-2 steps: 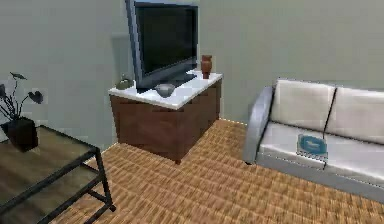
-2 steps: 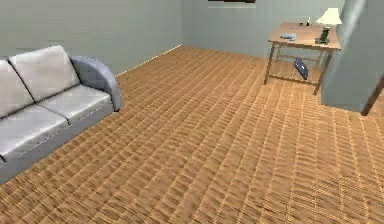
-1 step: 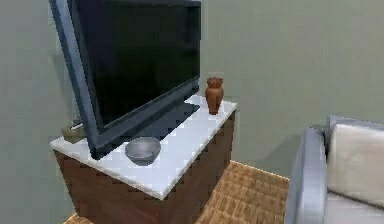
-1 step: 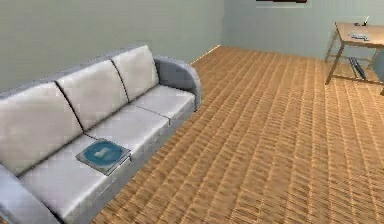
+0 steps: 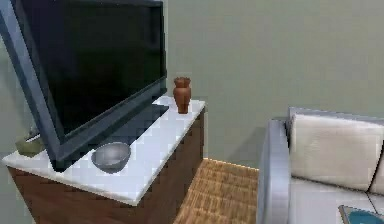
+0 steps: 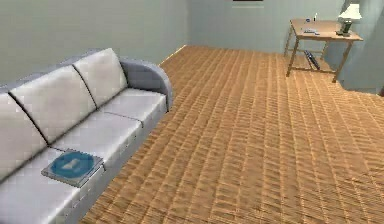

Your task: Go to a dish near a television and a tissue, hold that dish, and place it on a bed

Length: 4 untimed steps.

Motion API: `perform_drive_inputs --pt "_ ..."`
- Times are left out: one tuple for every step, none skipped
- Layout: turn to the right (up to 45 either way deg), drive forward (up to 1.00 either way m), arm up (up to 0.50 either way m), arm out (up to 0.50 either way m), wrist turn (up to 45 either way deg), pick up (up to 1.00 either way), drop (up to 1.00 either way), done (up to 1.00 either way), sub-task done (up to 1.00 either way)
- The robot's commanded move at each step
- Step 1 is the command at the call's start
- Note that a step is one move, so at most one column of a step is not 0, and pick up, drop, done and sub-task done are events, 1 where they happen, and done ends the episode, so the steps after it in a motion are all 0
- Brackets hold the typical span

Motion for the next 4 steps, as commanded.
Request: perform_drive_inputs --pt "0.0 0.15 0.0 0.0 0.0 0.0 0.0 0.0 0.0" --pt "18.0 0.0 0.0 0.0 0.0 0.0 0.0 0.0 0.0" --pt "0.0 0.15 0.0 0.0 0.0 0.0 0.0 0.0 0.0" --pt "-45.0 0.0 0.0 0.0 0.0 0.0 0.0 0.0 0.0"
